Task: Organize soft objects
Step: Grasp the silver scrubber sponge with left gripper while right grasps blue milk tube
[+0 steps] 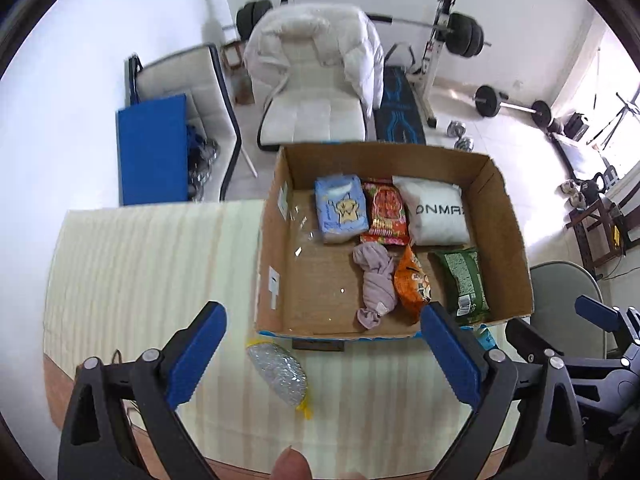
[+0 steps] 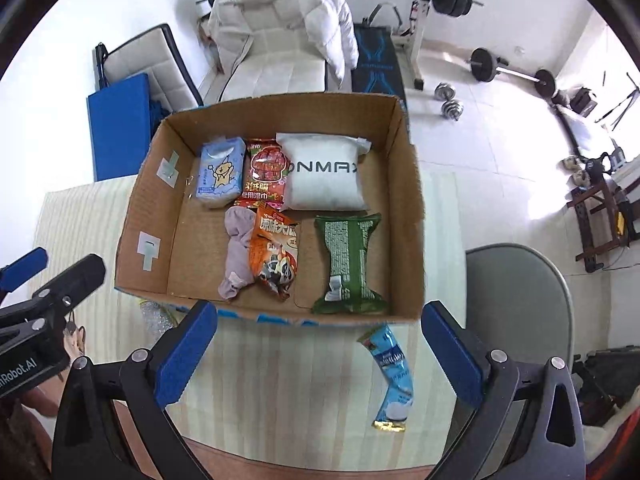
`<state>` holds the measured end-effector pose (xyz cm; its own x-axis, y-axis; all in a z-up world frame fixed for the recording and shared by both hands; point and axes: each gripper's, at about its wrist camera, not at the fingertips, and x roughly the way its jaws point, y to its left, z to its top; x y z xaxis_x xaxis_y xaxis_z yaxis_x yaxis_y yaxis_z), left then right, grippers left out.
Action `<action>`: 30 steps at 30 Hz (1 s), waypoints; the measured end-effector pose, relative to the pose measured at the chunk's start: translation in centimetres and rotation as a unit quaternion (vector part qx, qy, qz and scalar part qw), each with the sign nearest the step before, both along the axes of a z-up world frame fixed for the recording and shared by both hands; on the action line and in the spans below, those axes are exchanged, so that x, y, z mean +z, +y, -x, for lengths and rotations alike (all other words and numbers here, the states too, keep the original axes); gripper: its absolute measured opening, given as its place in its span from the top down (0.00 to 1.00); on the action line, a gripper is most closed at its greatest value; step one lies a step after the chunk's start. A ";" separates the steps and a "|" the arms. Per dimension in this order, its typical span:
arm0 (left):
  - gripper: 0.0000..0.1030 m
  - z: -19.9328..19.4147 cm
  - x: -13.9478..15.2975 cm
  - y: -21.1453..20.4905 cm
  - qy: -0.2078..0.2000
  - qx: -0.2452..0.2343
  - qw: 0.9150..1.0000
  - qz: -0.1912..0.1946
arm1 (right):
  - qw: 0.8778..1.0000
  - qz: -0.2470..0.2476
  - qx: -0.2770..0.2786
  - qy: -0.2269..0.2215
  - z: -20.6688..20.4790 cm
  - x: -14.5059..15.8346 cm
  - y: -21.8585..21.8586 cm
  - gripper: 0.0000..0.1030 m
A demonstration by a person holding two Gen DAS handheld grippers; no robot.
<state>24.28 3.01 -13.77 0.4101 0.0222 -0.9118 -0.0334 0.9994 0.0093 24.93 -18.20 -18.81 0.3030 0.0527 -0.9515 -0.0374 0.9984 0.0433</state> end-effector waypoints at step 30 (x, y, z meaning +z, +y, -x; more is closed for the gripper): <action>0.29 2.5 -19.9 6.0 0.226 0.091 0.969 0.050 | 0.992 -0.010 -0.085 0.090 9.6 -11.2 -9.0 0.00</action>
